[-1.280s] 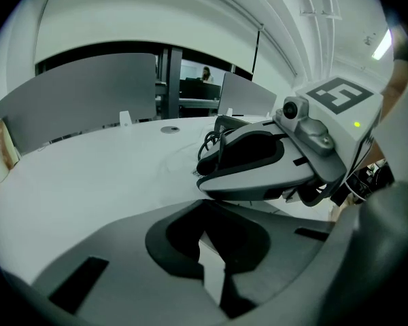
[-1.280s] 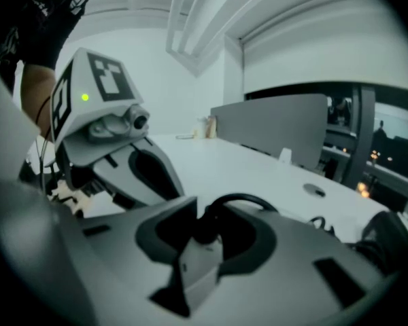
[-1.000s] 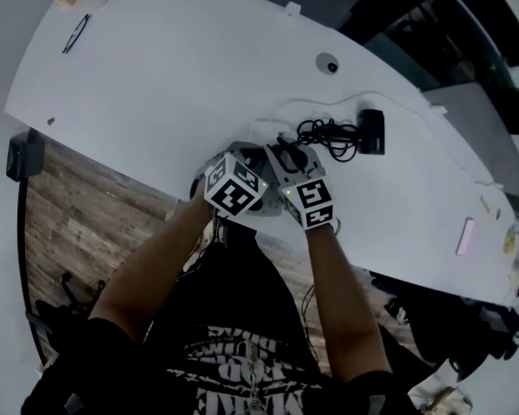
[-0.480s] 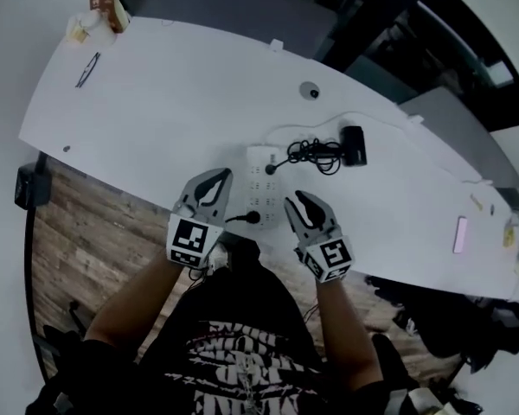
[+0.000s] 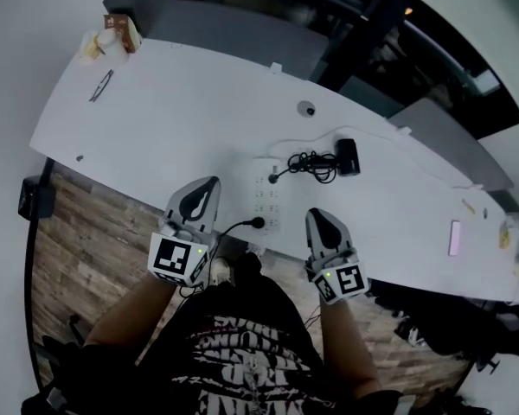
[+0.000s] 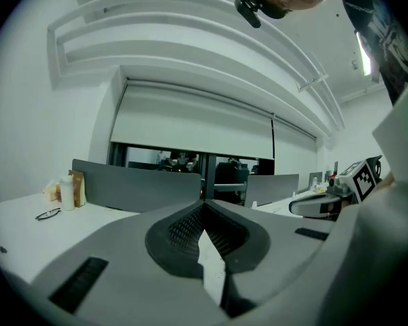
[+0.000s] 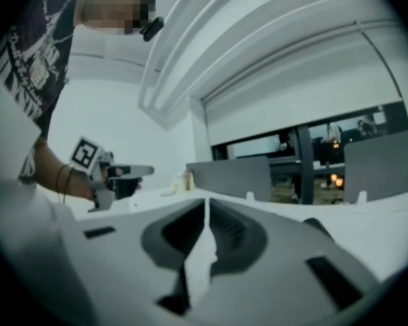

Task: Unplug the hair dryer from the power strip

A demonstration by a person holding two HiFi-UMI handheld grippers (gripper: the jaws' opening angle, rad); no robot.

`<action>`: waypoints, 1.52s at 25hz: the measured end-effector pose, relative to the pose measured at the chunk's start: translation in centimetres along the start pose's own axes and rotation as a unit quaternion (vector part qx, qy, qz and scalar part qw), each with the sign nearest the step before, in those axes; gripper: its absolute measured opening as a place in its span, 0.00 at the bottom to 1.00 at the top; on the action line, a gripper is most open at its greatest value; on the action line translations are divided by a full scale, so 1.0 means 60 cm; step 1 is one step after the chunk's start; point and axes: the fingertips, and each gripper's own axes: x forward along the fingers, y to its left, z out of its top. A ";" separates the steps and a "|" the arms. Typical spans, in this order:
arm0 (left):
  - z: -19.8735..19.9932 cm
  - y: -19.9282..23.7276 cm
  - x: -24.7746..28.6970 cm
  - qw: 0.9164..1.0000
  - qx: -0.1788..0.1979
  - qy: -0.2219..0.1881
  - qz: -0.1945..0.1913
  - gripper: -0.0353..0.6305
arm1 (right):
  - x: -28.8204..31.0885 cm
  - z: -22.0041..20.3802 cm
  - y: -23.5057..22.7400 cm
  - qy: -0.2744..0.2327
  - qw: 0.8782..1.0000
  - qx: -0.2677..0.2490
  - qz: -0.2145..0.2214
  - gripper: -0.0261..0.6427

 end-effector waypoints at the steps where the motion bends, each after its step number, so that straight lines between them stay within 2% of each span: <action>1: 0.004 -0.005 0.000 1.000 0.002 -0.004 -0.005 0.09 | 0.000 0.002 0.005 0.000 1.000 0.001 0.000 0.10; 4: 0.012 -0.012 -0.005 1.000 0.000 -0.013 -0.011 0.09 | 0.000 0.008 0.022 -0.003 1.000 0.002 0.004 0.10; 11: 0.006 -0.015 -0.029 1.000 0.001 -0.002 -0.024 0.09 | -0.015 0.019 0.041 -0.003 1.000 -0.004 0.002 0.10; 30: 0.010 0.018 -0.064 1.000 0.005 -0.010 -0.010 0.09 | -0.016 0.022 0.050 -0.015 1.000 -0.006 -0.012 0.10; 38: -0.009 0.010 -0.046 1.000 0.005 0.002 -0.015 0.09 | -0.006 0.010 0.045 0.003 1.000 0.000 -0.002 0.10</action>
